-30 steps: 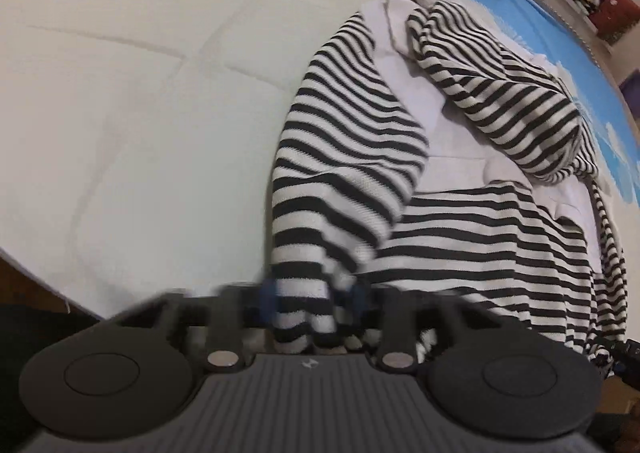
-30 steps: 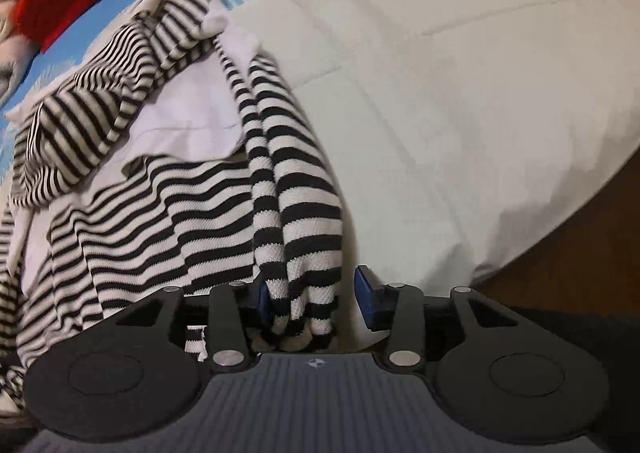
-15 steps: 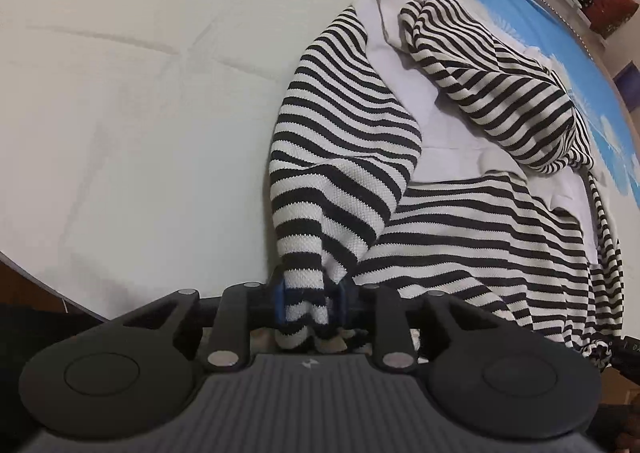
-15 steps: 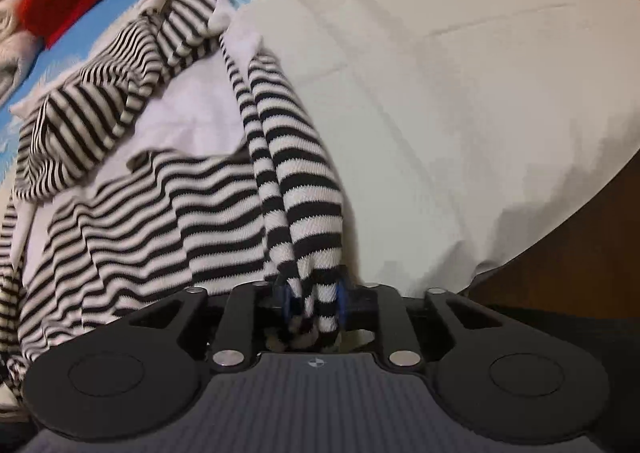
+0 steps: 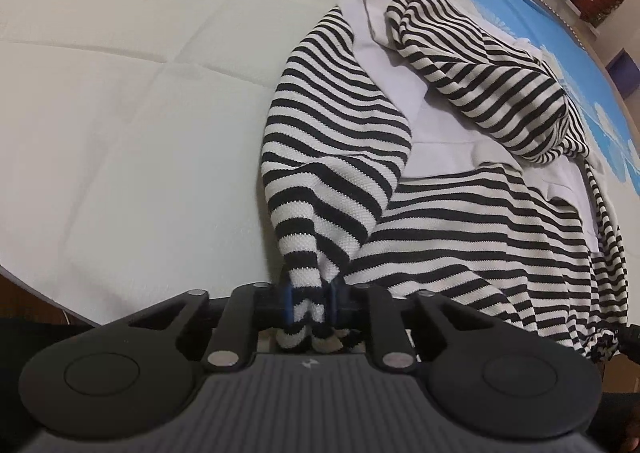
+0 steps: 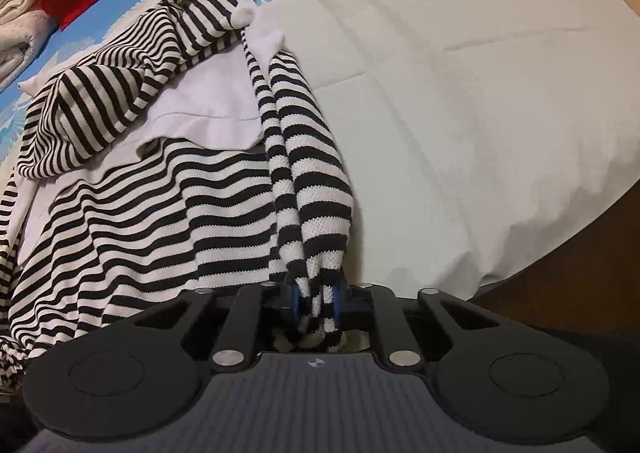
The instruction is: Fold small clothes
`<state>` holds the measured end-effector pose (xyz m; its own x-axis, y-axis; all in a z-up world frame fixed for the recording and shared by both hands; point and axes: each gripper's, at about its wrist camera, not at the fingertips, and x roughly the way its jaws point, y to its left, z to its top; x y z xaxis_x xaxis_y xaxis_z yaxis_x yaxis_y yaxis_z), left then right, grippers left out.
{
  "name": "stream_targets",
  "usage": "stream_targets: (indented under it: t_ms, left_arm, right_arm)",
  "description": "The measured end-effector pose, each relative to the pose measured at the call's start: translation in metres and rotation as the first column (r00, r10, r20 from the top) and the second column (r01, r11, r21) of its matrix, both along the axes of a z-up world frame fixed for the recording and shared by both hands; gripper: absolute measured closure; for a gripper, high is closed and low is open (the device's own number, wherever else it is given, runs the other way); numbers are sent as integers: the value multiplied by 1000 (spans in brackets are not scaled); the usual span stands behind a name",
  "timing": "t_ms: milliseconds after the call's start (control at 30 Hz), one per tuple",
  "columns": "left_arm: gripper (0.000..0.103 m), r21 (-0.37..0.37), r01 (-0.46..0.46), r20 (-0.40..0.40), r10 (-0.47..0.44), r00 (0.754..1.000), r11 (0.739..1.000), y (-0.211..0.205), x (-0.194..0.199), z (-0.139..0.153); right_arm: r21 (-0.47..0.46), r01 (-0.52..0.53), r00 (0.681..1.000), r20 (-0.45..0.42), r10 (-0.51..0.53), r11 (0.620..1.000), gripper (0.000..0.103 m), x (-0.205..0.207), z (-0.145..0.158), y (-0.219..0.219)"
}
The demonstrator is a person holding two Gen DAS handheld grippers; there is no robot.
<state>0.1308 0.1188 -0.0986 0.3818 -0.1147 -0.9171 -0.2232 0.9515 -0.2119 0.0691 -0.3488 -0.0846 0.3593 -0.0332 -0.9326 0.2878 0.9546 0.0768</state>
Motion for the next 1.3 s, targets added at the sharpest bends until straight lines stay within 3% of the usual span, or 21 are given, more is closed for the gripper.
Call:
stream_targets:
  t_ms: [333, 467, 733, 900, 1000, 1133, 1300]
  left_arm:
    - [94, 9, 2, 47, -3, 999, 1000, -1, -6, 11]
    - [94, -34, 1, 91, 2, 996, 999, 7, -10, 32]
    - [95, -157, 59, 211, -24, 977, 986, 34, -20, 107]
    - [95, -254, 131, 306, -49, 951, 958, 51, -61, 170]
    - [95, -288, 152, 347, -45, 937, 945, 57, -68, 191]
    - [95, -300, 113, 308, -16, 951, 947, 62, -29, 177]
    - [94, -317, 52, 209, 16, 978, 947, 69, 69, 120]
  right_arm:
    - [10, -1, 999, 43, 0, 1000, 95, -6, 6, -2]
    - [20, -12, 994, 105, 10, 1000, 96, -8, 24, 1]
    - [95, -88, 959, 277, 59, 992, 97, -18, 102, -4]
    - [144, -162, 917, 387, 95, 976, 97, -52, 163, -14]
    - [175, -204, 886, 451, 106, 963, 97, -72, 193, -19]
    - [238, -203, 882, 465, 72, 950, 97, -50, 198, -26]
    - [244, -154, 921, 387, 49, 958, 97, 41, 153, -21]
